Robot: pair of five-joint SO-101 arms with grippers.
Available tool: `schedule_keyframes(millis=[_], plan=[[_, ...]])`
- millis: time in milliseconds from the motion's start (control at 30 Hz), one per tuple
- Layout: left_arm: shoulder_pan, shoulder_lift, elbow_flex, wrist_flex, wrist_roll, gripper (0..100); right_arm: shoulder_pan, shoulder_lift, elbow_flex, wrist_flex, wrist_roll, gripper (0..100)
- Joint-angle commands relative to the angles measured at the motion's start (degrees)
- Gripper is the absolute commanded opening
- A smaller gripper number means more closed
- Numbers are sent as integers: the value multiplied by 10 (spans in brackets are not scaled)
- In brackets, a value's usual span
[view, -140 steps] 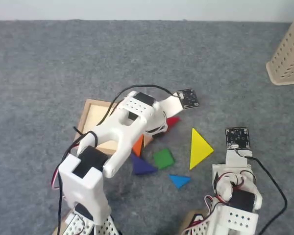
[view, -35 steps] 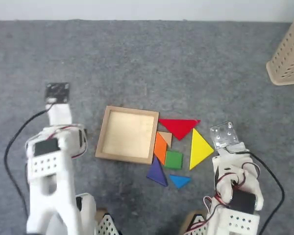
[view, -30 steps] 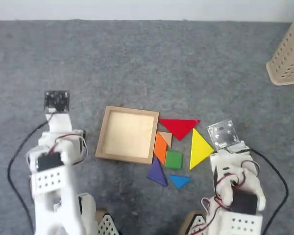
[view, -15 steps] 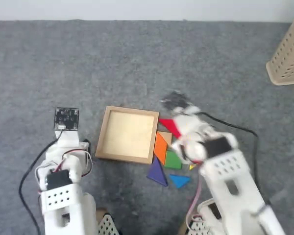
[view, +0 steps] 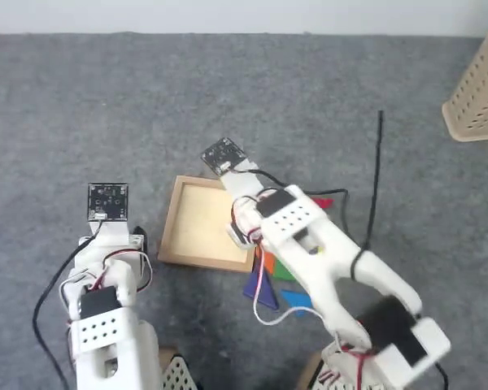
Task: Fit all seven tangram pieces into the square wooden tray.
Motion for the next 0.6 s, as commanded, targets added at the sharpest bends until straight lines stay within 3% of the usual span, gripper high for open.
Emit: schedule_keyframes(millis=[0,300,500,567], plan=[[-4,-11,-2,-15,-4,169,3,29,-61,-21,-38,169],[-4,-11,-2,-15,-4,169,49,123,-125,-20,-76,162],[-4,-11,-2,-15,-4,169,81,131,-132,-28,-73,2],[-4,-11,-2,-15,-4,169,87,131,-132,-34,-73,14]])
